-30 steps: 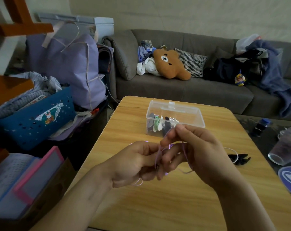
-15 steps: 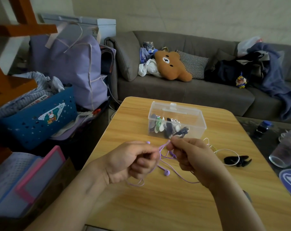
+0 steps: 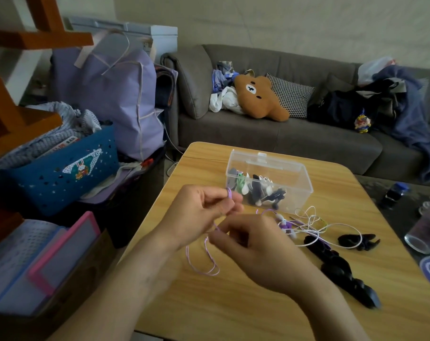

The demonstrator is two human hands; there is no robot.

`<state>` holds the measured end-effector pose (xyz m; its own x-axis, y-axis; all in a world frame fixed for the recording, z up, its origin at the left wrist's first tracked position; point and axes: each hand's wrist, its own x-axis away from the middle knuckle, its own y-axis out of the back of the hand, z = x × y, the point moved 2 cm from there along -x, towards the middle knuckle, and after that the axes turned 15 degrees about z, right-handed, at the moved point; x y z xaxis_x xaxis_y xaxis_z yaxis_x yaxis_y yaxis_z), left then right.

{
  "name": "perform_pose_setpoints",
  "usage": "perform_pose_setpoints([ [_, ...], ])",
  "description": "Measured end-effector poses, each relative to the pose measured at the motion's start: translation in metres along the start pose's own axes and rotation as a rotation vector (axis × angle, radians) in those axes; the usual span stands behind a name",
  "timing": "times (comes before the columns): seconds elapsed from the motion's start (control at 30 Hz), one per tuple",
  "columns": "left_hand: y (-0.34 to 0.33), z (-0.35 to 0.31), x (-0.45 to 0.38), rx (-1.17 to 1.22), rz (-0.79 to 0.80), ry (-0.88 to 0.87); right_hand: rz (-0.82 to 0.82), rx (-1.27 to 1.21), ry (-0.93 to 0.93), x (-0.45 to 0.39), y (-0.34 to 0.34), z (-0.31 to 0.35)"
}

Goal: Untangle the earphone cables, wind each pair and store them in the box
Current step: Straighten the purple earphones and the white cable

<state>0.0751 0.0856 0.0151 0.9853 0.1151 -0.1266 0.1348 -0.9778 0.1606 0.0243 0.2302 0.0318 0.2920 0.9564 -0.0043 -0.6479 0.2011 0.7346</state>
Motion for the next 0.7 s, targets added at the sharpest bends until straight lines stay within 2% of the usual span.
perform_pose_setpoints([
  [0.1, -0.004, 0.001, 0.002, -0.083, 0.205, 0.091, -0.088, -0.048, 0.026, 0.005, 0.015, 0.001],
  [0.17, -0.009, 0.001, 0.004, -0.026, 0.296, 0.140, -0.150, -0.021, 0.013, 0.009, 0.023, -0.002],
  [0.3, -0.014, -0.002, 0.003, 0.184, 0.386, 0.170, -0.346, -0.038, -0.005, 0.014, 0.034, -0.016],
  [0.4, -0.015, -0.001, 0.000, 0.273, 0.431, 0.198, -0.403, -0.035, -0.042, 0.015, 0.039, -0.028],
  [0.5, -0.015, 0.001, -0.003, 0.384, 0.417, 0.190, -0.390, -0.014, -0.099, 0.014, 0.039, -0.037],
  [0.57, -0.013, -0.001, -0.005, 0.576, 0.373, 0.114, -0.354, 0.049, -0.108, 0.011, 0.034, -0.037],
  [0.63, -0.010, -0.004, -0.008, 0.807, 0.261, 0.019, -0.321, 0.079, -0.087, 0.007, 0.026, -0.031],
  [0.7, -0.004, -0.005, -0.011, 0.870, 0.124, -0.047, -0.277, 0.110, -0.080, 0.001, 0.015, -0.028],
])
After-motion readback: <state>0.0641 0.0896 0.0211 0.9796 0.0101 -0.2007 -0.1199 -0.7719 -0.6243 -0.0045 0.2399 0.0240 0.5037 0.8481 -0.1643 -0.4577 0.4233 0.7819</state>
